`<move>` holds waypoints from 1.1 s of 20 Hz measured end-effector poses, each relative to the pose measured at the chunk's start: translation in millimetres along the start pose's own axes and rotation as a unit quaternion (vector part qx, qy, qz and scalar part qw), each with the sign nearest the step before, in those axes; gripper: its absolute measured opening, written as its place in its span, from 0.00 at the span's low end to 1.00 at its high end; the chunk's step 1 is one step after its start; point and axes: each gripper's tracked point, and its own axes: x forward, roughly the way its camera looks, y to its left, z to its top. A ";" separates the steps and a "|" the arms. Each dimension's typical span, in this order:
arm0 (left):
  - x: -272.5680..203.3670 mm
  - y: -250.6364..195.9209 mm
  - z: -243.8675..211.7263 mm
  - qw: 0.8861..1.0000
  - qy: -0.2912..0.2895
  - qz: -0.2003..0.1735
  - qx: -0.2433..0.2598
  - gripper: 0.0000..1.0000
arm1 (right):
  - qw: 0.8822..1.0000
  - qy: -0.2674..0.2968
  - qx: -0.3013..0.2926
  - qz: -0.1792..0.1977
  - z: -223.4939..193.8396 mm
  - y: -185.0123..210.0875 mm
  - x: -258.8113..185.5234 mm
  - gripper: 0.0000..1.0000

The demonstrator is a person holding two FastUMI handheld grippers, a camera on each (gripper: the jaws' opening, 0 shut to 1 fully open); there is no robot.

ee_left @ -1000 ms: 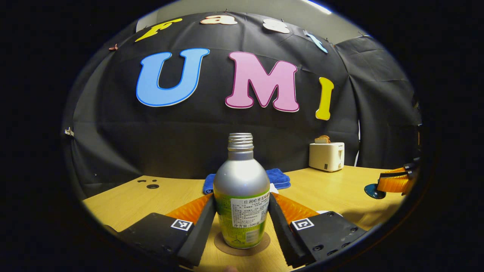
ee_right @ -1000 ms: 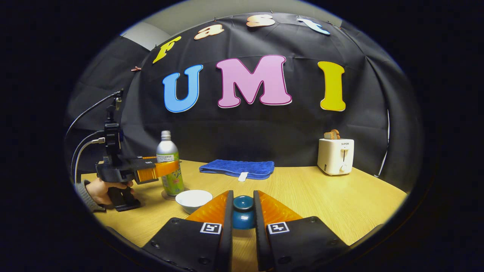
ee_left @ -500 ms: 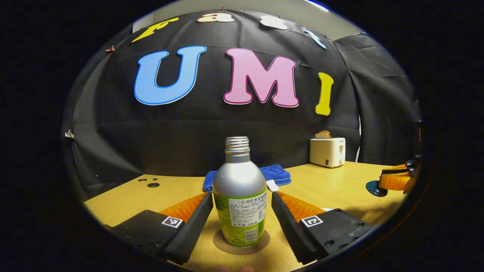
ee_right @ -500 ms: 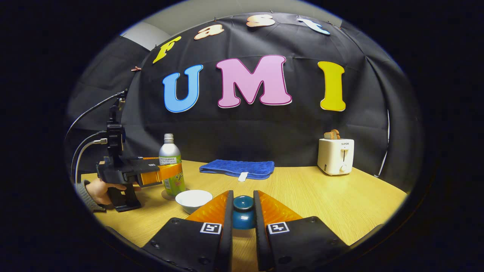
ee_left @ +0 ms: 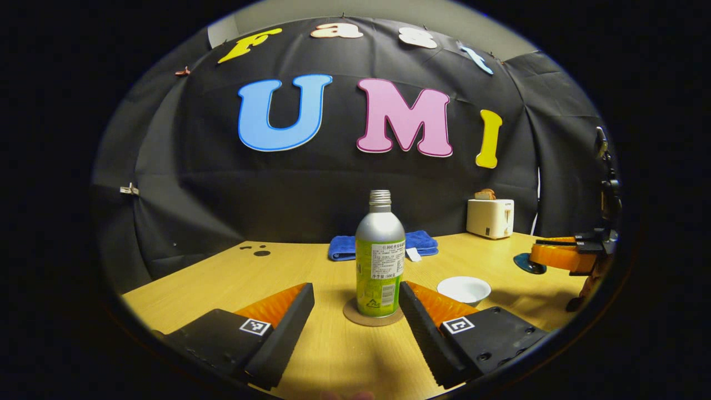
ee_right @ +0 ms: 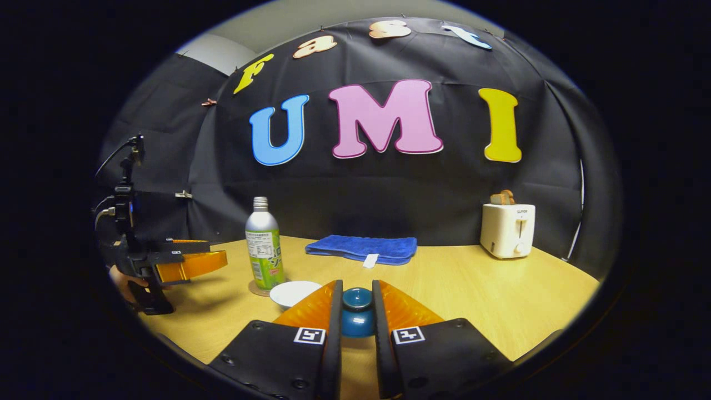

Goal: Open the teacup lid with one hand, grasp the water bottle and pour water into the teacup with the other hand; after pouring, place the water bottle on the coaster and then close the teacup lid.

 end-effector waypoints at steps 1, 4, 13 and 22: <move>-4.3 -0.5 2.1 1.000 -0.004 0.000 0.003 0.96 | 1.000 0.000 0.000 0.011 -0.6 7.9 5.0 0.29; -10.2 -4.9 1.2 1.000 -0.003 -0.009 -0.005 0.96 | 0.999 0.003 0.000 0.039 -2.3 28.0 23.7 0.29; -2.3 1.3 -0.1 1.000 0.001 0.003 -0.006 0.97 | 0.996 0.043 0.001 0.083 -16.4 67.2 64.0 0.29; -1.6 2.8 -0.4 1.000 0.000 0.002 -0.006 0.97 | 0.992 0.079 -0.007 0.098 -27.8 73.8 72.0 0.29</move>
